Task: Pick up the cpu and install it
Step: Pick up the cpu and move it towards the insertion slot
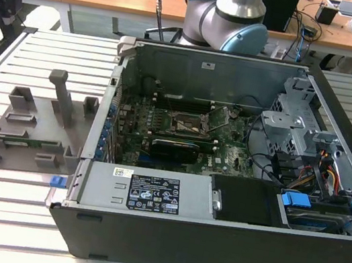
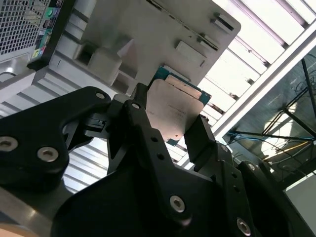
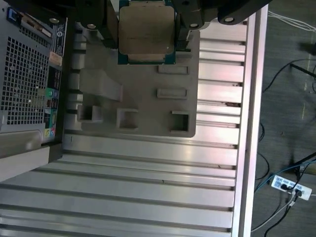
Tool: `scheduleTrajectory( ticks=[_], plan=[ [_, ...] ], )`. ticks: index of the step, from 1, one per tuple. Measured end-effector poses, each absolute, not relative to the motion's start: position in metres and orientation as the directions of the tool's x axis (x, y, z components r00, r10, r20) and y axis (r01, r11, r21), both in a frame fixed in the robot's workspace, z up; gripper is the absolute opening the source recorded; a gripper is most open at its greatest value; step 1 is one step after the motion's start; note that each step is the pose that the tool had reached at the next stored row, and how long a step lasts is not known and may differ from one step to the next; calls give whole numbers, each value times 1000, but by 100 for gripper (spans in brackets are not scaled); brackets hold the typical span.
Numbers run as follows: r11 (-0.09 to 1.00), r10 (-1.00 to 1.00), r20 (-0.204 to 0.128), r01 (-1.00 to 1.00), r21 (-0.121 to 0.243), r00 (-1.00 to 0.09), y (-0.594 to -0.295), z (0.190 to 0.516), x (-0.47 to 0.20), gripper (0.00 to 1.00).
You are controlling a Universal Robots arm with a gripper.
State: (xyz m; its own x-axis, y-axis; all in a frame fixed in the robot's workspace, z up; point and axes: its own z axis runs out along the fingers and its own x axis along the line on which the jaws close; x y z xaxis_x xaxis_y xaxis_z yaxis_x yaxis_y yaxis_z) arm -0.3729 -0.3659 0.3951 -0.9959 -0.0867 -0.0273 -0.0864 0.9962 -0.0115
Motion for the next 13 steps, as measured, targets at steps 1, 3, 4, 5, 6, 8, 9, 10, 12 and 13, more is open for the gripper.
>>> scheduleTrajectory(
  ticks=[1,3,4,5,6,8,9,10,12,13],
  plan=[
    [996,-87,-27,-86,-12,-996,-366,395,-360,55],
    [996,-87,-27,-86,-12,-996,-366,395,-357,55],
    [996,-87,-27,-86,-11,-996,-366,395,-355,55],
    [996,-87,-27,-86,-12,-996,-366,395,-353,55],
    [996,-87,-27,-86,-11,-996,-366,395,-351,55],
    [996,-87,-27,-86,-12,-996,-366,395,-347,55],
    [996,-87,-27,-86,-12,-996,-366,395,-346,55],
    [996,-87,-27,-86,-12,-996,-366,395,-344,55],
    [996,-87,-27,-86,-12,-996,-366,395,-341,55],
    [996,-87,-27,-86,-12,-996,-366,395,-340,55]
  ],
)
